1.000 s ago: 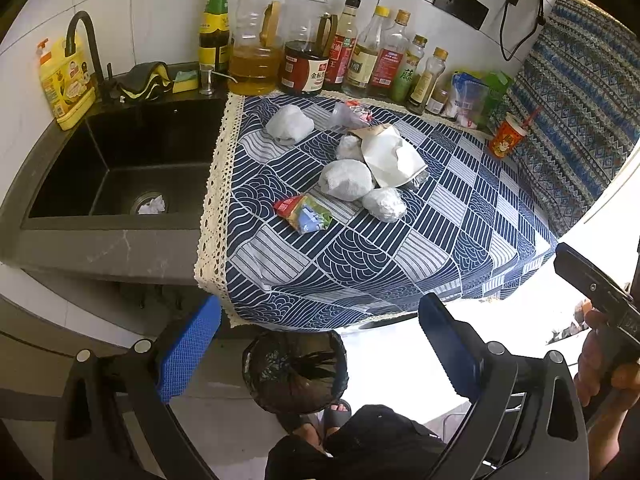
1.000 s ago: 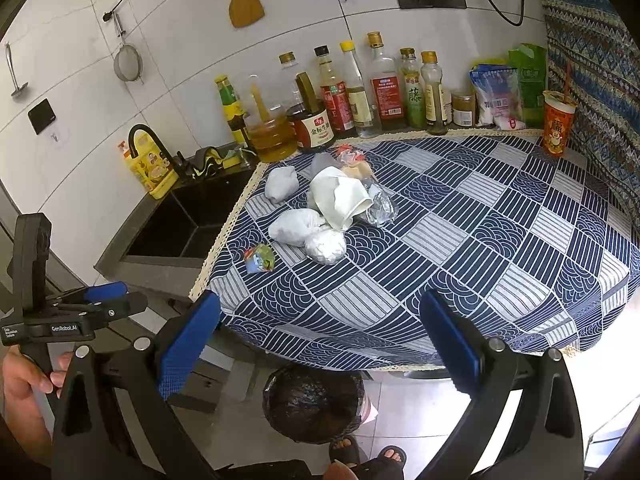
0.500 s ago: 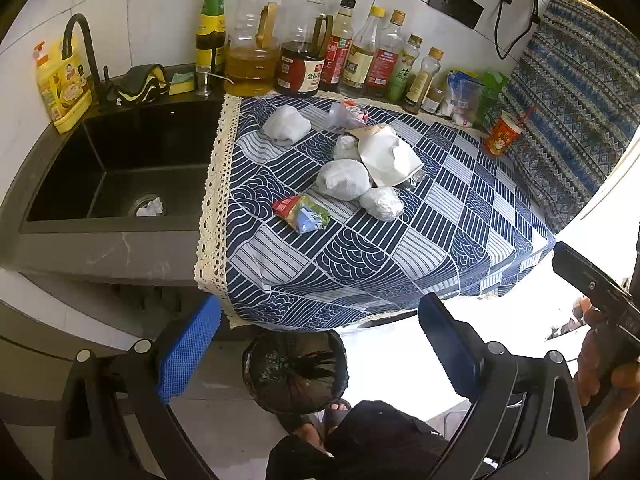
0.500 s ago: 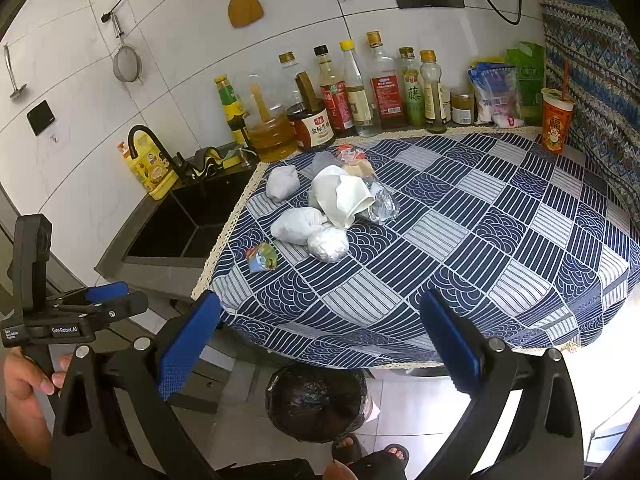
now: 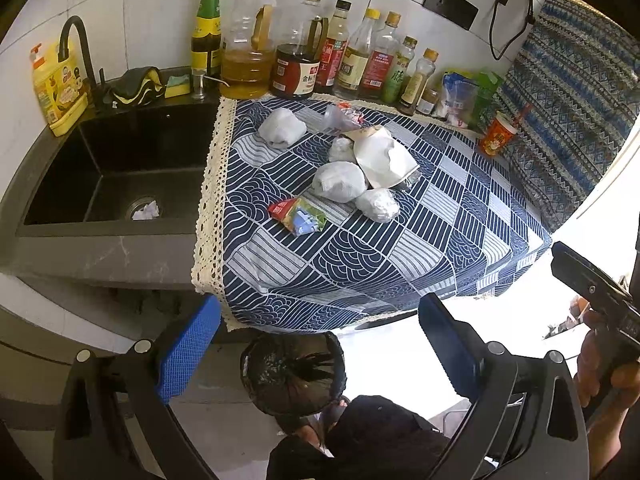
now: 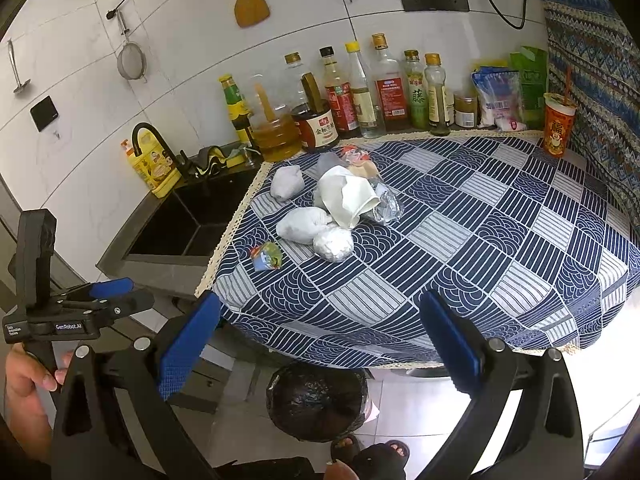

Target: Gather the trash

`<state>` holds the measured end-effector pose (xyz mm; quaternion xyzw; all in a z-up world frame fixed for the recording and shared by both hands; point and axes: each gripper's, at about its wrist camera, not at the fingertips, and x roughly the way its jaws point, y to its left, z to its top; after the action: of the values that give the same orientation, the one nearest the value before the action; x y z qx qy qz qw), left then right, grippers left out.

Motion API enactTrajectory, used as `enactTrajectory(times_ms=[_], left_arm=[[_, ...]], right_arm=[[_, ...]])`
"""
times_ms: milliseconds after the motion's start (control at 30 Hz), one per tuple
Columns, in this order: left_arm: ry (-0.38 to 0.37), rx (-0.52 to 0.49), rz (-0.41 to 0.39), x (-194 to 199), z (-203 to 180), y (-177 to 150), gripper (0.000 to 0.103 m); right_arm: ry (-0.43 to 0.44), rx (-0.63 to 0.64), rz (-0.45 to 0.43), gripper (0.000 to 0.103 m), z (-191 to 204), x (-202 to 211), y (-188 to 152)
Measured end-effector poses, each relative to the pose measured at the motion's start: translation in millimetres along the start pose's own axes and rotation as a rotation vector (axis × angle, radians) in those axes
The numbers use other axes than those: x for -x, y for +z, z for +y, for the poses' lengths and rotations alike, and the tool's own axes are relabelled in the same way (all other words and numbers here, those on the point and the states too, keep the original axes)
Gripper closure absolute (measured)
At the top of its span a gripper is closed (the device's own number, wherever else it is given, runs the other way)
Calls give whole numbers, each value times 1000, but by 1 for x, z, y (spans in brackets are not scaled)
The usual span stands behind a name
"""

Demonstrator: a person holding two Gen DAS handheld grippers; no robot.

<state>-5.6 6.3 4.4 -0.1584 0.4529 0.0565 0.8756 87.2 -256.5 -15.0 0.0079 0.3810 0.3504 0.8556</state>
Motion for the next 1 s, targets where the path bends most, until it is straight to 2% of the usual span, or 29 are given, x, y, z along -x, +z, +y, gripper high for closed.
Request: enactTrajectory(times_ms=[433,567,1000], left_arm=[[-21,20,22,-16,1,10,7],[-24,54,34,-28,3,17,7],[-22,206,98,-84,14,48,7]], right_arm=[[10,1,18,4,-4,-11,15],[55,4,30,4,-12,-22,25],[151,109,104,4,-30,-83,93]])
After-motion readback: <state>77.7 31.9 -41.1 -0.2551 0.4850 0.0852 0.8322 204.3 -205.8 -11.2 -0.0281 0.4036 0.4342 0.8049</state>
